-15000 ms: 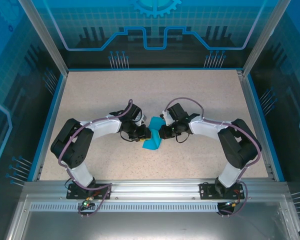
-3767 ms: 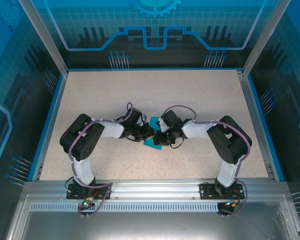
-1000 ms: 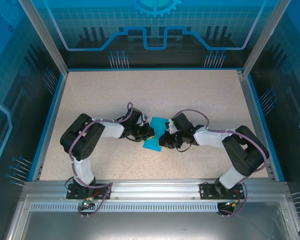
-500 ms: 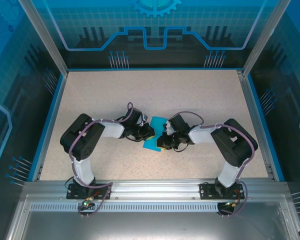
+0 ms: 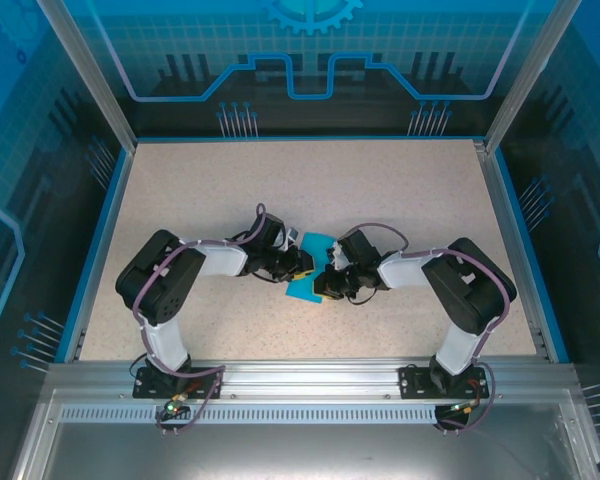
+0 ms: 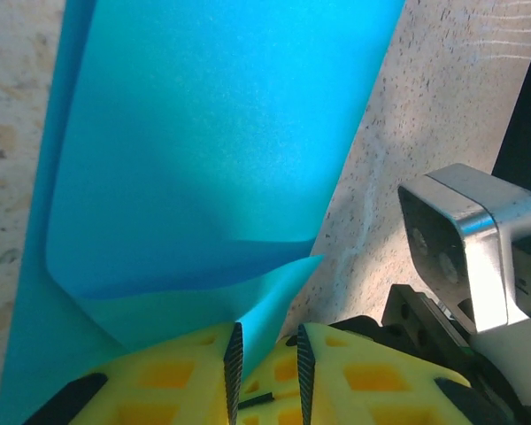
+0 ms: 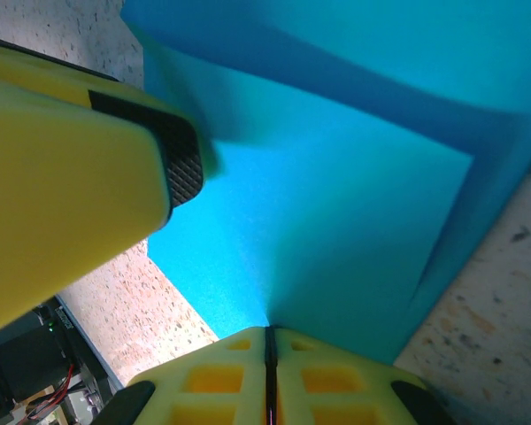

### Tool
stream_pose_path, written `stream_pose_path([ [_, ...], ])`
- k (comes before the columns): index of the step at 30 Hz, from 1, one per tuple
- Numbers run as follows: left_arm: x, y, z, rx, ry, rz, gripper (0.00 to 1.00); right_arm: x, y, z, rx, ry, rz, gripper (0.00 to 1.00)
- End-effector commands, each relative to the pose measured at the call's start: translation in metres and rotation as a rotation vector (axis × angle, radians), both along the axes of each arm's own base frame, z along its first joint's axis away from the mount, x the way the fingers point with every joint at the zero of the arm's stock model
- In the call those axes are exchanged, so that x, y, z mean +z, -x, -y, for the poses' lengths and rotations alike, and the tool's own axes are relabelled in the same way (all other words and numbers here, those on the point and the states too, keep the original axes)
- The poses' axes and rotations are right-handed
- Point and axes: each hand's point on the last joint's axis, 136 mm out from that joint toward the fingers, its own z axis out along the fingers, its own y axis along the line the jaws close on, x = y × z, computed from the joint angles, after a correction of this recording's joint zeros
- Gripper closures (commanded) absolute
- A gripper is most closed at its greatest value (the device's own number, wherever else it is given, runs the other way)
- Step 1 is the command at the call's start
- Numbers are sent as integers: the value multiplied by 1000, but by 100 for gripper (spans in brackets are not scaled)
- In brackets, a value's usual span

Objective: Fold a paper plane with a square sheet of paper (pick it up from the middle)
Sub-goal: Fold the triangle a second time at the center of the table.

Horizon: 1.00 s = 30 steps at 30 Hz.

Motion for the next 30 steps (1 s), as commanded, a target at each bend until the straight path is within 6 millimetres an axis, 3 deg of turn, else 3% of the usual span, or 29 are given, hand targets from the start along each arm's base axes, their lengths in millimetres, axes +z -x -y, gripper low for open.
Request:
stream_pose_path([
  [1,-7,-4,4,-15,-10,-1,75,-38,29,29,-13,154,-122,91],
  [7,-29,-16,-13,53,-82,2,79,-40,33,33,-6,174,-126,94],
  [16,-23,-35,-34,93,-105,31,79,-43,35,37,3,190,-132,96],
  [30,-18,-57,-38,84,-109,49,79,-41,33,33,14,176,-130,96],
])
